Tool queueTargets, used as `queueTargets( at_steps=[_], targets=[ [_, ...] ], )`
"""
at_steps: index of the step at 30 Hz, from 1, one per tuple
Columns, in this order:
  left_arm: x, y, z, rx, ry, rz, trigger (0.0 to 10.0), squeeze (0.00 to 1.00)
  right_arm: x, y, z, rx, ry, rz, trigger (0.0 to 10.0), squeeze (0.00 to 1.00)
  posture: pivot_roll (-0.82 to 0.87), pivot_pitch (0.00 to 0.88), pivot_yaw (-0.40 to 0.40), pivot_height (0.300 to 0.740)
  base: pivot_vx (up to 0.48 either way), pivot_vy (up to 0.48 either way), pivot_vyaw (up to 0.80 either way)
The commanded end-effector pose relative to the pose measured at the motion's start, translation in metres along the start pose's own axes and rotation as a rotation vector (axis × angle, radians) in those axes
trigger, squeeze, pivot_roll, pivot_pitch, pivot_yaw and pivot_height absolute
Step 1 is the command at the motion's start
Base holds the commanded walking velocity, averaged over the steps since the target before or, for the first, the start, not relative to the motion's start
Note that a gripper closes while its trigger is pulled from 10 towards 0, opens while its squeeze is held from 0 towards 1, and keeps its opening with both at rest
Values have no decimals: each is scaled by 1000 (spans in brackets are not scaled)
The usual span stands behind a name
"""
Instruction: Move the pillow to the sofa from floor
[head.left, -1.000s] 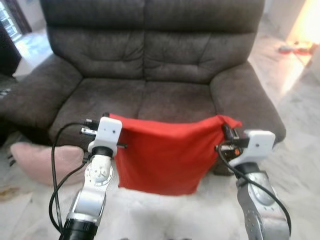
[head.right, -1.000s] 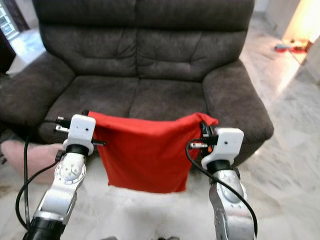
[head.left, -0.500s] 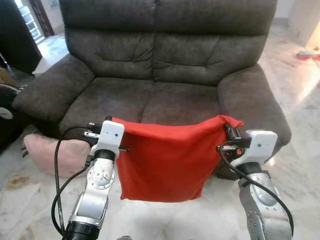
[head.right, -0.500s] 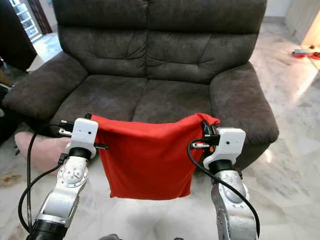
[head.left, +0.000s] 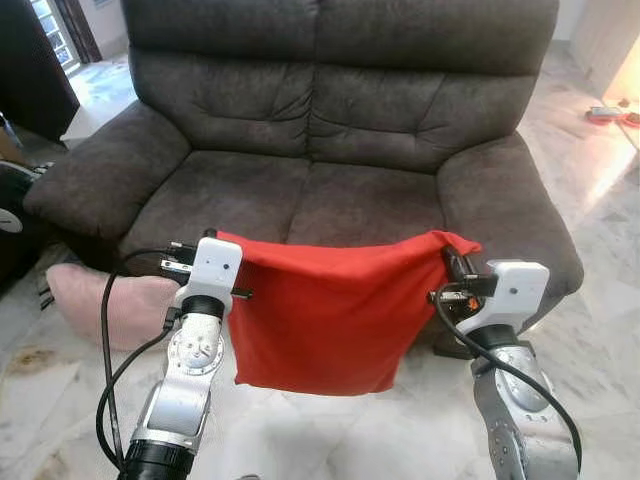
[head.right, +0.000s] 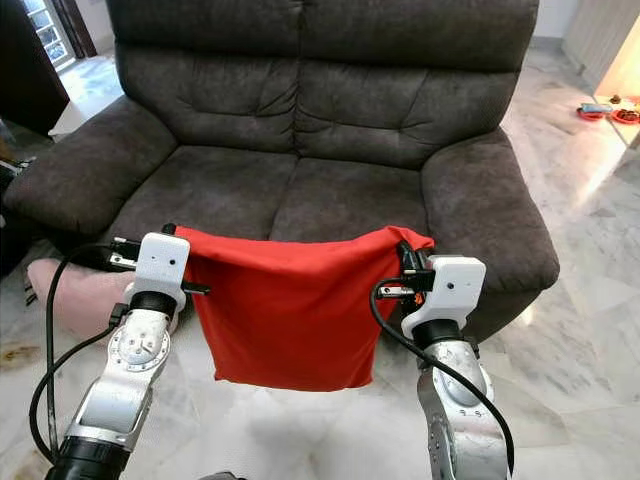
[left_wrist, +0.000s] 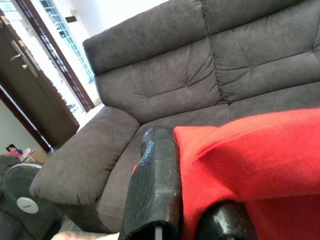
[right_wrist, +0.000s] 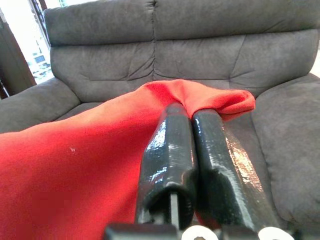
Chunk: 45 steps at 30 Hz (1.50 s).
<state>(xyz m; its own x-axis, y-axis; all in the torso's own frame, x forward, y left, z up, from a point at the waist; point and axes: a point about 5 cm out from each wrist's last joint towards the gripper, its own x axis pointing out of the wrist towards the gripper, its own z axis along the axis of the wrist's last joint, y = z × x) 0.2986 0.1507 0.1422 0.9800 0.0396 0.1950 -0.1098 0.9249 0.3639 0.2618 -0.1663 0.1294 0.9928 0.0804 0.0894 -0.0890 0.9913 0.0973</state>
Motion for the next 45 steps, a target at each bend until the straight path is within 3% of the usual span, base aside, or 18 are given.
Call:
queueTargets(
  at_steps=[1,18,26,45],
  targets=[
    [7,5,21,-17,-103,30,10000,0,4,0,16,-6,-80,1,10000,0,54,32,-11,740,0,-341,0],
    [7,6,21,-20,-98,34,10000,0,4,-1,17,-7,-80,-1,10000,0,55,57,-12,740,0,-333,0],
    [7,2,24,-74,-118,-12,10000,0,6,0,18,-7,-85,0,10000,0,59,59,-14,740,0,0,0],
    [6,0,31,-92,-147,-47,10000,0,8,0,20,8,-102,-3,10000,0,59,51,-11,740,0,0,-66]
  ],
)
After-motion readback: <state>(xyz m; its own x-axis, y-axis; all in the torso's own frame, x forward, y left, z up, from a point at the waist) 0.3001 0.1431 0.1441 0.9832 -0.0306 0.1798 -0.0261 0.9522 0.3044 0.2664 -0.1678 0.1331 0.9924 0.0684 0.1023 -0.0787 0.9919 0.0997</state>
